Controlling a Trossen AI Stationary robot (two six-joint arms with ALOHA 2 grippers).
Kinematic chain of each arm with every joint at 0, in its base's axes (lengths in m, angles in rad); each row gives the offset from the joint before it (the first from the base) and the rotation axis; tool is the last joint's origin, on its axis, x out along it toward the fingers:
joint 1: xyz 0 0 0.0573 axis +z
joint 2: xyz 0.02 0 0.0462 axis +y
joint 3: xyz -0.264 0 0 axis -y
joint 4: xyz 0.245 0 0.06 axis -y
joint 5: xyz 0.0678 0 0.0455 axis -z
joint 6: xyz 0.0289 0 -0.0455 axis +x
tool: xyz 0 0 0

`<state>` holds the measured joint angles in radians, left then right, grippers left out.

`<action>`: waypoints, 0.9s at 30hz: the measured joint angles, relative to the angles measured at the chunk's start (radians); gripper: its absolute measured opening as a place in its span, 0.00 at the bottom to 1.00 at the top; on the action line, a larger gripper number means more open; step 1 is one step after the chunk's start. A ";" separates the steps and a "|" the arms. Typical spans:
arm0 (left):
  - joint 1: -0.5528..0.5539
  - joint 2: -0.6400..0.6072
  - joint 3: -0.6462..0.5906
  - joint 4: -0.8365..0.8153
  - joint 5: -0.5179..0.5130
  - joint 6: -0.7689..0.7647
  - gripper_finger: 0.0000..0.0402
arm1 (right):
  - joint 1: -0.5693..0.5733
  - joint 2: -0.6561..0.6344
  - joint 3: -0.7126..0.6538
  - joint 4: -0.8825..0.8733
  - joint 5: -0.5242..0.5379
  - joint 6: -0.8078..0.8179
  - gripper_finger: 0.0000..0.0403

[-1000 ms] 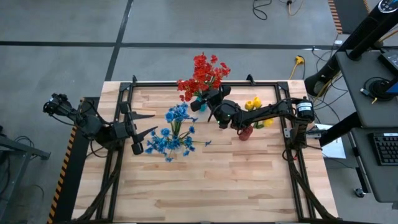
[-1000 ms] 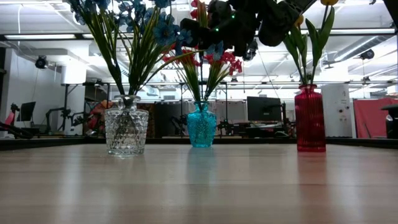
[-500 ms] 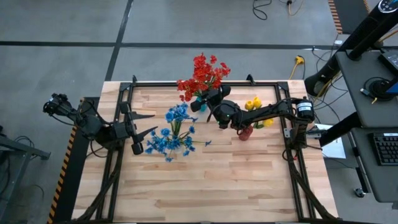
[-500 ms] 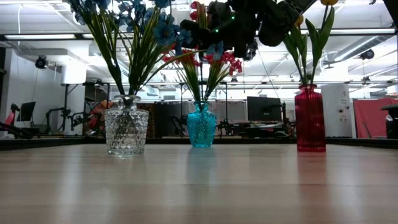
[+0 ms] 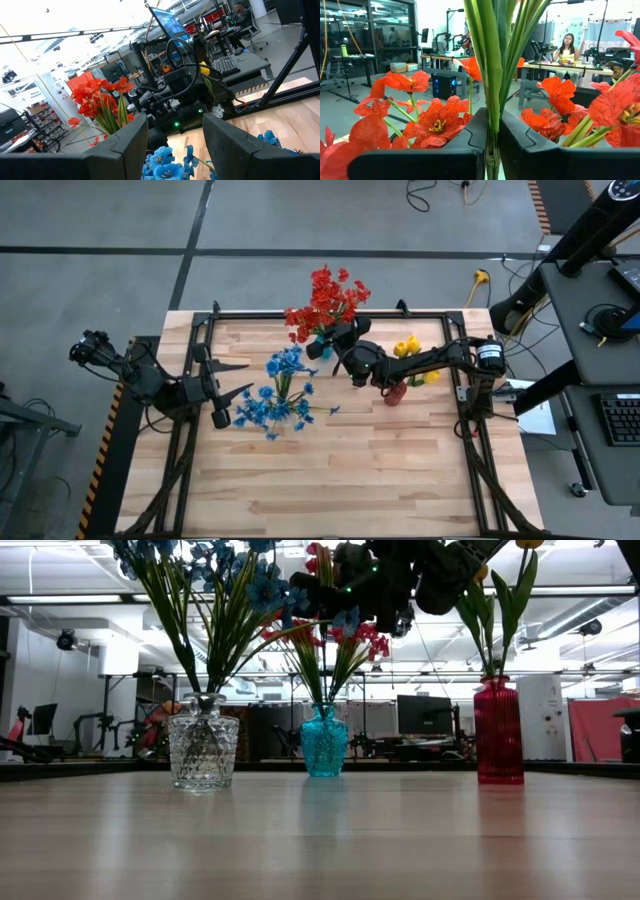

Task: Sort flowers into vase by color
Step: Put the red flowers into the blue vase

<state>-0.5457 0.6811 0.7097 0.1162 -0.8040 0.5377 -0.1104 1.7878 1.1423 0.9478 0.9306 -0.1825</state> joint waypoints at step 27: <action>0.000 0.000 0.000 0.001 0.000 0.000 0.43 | -0.017 0.000 0.000 -0.001 -0.022 0.012 0.06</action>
<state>-0.5461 0.6811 0.7097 0.1169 -0.8040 0.5373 -0.1272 1.7878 1.1423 0.9466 0.9085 -0.1709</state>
